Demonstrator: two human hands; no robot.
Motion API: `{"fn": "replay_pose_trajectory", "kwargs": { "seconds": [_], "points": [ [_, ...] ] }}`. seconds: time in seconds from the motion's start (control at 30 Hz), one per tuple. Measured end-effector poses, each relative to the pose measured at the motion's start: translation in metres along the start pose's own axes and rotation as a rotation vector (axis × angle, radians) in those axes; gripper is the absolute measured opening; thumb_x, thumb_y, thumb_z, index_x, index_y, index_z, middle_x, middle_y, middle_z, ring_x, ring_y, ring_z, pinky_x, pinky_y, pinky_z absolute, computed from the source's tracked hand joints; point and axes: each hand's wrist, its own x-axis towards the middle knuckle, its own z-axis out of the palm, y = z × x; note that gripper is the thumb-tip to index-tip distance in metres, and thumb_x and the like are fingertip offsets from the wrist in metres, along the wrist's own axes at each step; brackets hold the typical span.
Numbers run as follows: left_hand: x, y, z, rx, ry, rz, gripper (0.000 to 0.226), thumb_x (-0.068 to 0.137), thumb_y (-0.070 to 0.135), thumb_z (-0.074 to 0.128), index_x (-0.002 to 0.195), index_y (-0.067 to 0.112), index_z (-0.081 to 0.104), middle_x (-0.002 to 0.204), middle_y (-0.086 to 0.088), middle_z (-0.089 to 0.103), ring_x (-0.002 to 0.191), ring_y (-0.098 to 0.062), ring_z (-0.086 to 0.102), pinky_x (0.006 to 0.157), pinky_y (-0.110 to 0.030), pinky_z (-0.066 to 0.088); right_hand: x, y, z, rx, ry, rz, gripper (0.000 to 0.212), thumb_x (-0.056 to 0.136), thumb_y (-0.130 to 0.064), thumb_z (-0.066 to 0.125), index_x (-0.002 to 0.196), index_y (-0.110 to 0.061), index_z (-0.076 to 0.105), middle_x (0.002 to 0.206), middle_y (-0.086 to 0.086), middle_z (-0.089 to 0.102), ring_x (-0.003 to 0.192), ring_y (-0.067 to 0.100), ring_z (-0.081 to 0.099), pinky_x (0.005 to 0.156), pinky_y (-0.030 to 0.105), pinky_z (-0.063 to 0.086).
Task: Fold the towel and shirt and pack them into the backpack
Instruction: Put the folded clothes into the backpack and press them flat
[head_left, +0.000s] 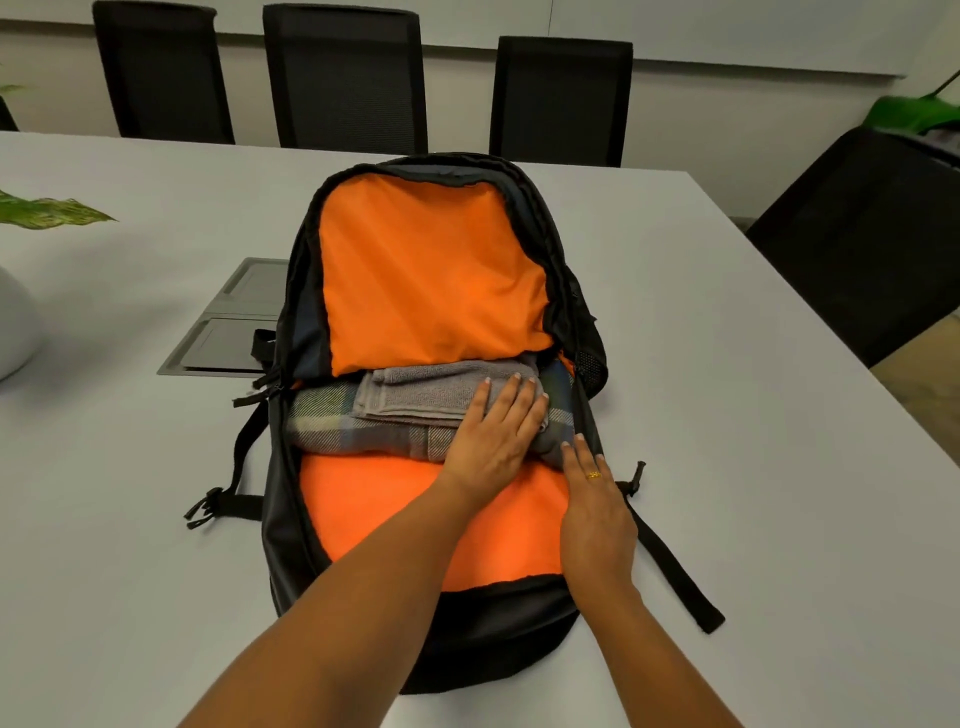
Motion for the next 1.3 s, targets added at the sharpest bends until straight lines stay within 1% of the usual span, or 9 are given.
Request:
{"fn": "replay_pose_trajectory", "kwargs": {
  "seconds": [0.17, 0.3, 0.47, 0.77, 0.87, 0.97, 1.07, 1.2, 1.3],
  "points": [
    [0.013, 0.001, 0.001, -0.083, 0.016, -0.083, 0.053, 0.084, 0.019, 0.025, 0.124, 0.011, 0.059, 0.128, -0.008, 0.059, 0.12, -0.023, 0.054, 0.103, -0.045, 0.038, 0.002, 0.006, -0.005, -0.012, -0.031, -0.035, 0.063, 0.095, 0.007, 0.034, 0.149, -0.02, 0.017, 0.157, -0.005, 0.009, 0.145, 0.019, 0.011, 0.112, 0.03, 0.026],
    [0.0, 0.015, -0.003, -0.218, 0.133, -0.153, 0.05, 0.084, 0.018, 0.031, 0.128, 0.009, 0.053, 0.13, -0.007, 0.057, 0.124, -0.022, 0.05, 0.103, -0.043, 0.041, 0.002, 0.006, -0.002, 0.021, -0.007, 0.019, 0.057, 0.091, 0.007, 0.039, 0.143, -0.016, 0.037, 0.154, -0.001, 0.025, 0.142, 0.026, 0.021, 0.108, 0.042, 0.031],
    [-0.024, -0.009, -0.018, -0.327, 0.32, -0.287, 0.048, 0.085, 0.037, 0.043, 0.129, 0.016, 0.044, 0.137, -0.006, 0.05, 0.132, -0.02, 0.033, 0.109, -0.047, 0.023, 0.015, -0.009, -0.011, -0.04, 0.226, -0.053, 0.025, 0.075, -0.016, 0.072, 0.1, -0.017, 0.07, 0.122, 0.006, 0.063, 0.116, 0.032, 0.055, 0.087, 0.056, 0.043],
    [-0.023, -0.135, -0.044, -0.563, 0.218, -0.974, 0.071, 0.091, 0.037, 0.052, 0.146, 0.006, 0.018, 0.155, -0.018, 0.01, 0.143, -0.03, 0.007, 0.114, -0.052, 0.008, 0.095, -0.047, -0.049, 0.401, 0.213, -0.194, 0.043, 0.09, -0.015, 0.053, 0.132, -0.007, 0.046, 0.14, 0.013, 0.041, 0.128, 0.027, 0.038, 0.102, 0.04, 0.038],
    [-0.018, -0.166, -0.047, -0.857, 0.258, -1.188, 0.079, 0.091, 0.041, 0.052, 0.147, 0.004, 0.012, 0.153, -0.019, 0.017, 0.142, -0.032, 0.016, 0.114, -0.05, 0.016, 0.121, -0.055, -0.065, 0.513, 0.239, -0.126, 0.053, 0.088, -0.016, 0.056, 0.137, -0.007, 0.037, 0.139, 0.013, 0.04, 0.125, 0.026, 0.041, 0.098, 0.038, 0.04],
    [-0.01, -0.184, -0.057, -1.287, 0.263, -1.348, 0.078, 0.092, 0.05, 0.046, 0.149, 0.012, 0.008, 0.151, -0.016, 0.026, 0.136, -0.035, 0.029, 0.111, -0.048, 0.027, 0.142, -0.06, -0.078, 0.697, 0.057, 0.002, 0.064, 0.089, -0.019, 0.057, 0.145, -0.011, 0.026, 0.143, 0.011, 0.04, 0.128, 0.027, 0.041, 0.105, 0.04, 0.038],
    [-0.011, -0.189, -0.058, -1.435, 0.249, -1.341, 0.076, 0.091, 0.06, 0.037, 0.148, 0.014, 0.017, 0.149, -0.013, 0.03, 0.134, -0.034, 0.033, 0.11, -0.048, 0.03, 0.146, -0.062, -0.08, 0.845, -0.062, 0.062, 0.06, 0.092, -0.025, 0.054, 0.144, -0.015, 0.027, 0.141, 0.009, 0.043, 0.123, 0.028, 0.048, 0.099, 0.047, 0.044],
    [-0.028, -0.181, -0.068, -1.685, 0.345, -1.332, 0.078, 0.087, 0.071, 0.021, 0.134, 0.014, 0.047, 0.128, -0.002, 0.053, 0.113, -0.022, 0.052, 0.103, -0.041, 0.04, 0.138, -0.063, -0.081, 1.033, -0.105, 0.167, 0.054, 0.098, -0.04, 0.04, 0.146, -0.02, 0.027, 0.143, 0.008, 0.041, 0.117, 0.029, 0.052, 0.061, 0.028, 0.047],
    [-0.045, -0.178, -0.072, -1.761, 0.447, -1.322, 0.084, 0.09, 0.067, 0.009, 0.126, 0.007, 0.056, 0.114, -0.006, 0.058, 0.105, -0.019, 0.052, 0.1, -0.038, 0.037, 0.126, -0.061, -0.085, 1.218, -0.104, 0.246, 0.049, 0.099, -0.045, 0.028, 0.14, -0.02, 0.039, 0.136, 0.002, 0.048, 0.094, 0.02, 0.059, 0.059, 0.026, 0.044]
  ]
}}
